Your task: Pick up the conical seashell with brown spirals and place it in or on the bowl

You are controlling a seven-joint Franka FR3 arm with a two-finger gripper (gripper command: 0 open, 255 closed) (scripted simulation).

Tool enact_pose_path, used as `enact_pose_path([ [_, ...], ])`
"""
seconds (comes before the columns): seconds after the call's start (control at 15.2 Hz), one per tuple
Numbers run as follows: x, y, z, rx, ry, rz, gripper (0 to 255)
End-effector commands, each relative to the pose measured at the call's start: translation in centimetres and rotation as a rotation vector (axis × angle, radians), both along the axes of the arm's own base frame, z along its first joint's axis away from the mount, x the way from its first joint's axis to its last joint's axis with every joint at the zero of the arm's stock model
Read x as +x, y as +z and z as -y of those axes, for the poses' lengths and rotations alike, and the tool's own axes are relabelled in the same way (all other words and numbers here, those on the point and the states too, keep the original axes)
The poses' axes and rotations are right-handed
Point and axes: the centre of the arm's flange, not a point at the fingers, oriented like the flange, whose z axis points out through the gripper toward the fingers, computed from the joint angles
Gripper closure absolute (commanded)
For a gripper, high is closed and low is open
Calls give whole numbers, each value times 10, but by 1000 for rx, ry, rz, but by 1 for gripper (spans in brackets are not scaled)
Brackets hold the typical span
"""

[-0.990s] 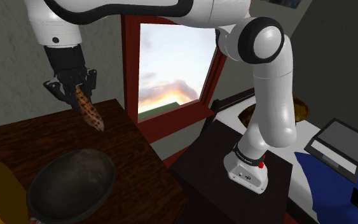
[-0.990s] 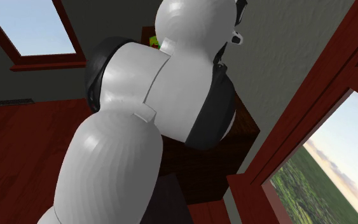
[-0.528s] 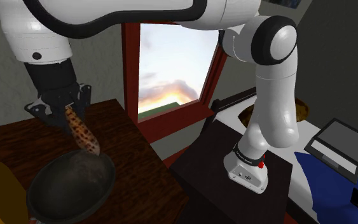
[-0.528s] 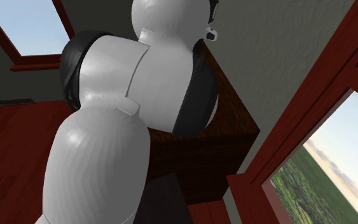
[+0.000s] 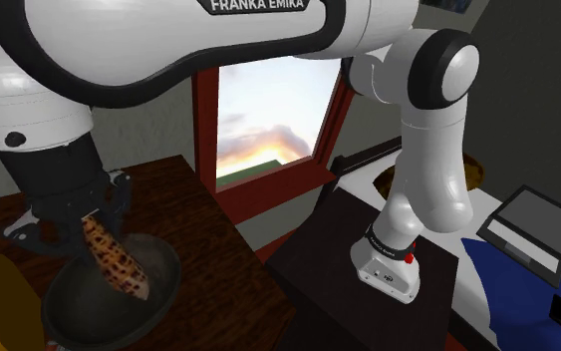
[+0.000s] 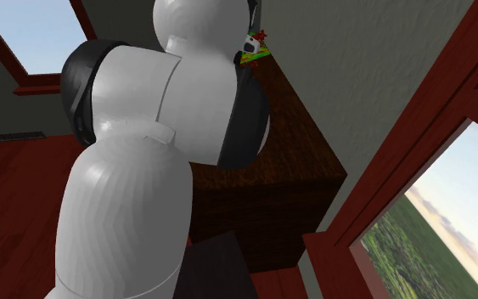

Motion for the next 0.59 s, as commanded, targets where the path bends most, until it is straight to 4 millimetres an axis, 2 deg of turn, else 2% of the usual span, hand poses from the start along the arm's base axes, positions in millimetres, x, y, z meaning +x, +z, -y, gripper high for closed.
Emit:
enact_pose_path([
  [0.0,-2,-9,-3,0,-1,0,255],
  [0.53,-2,-51,-3,0,-1,0,255],
])
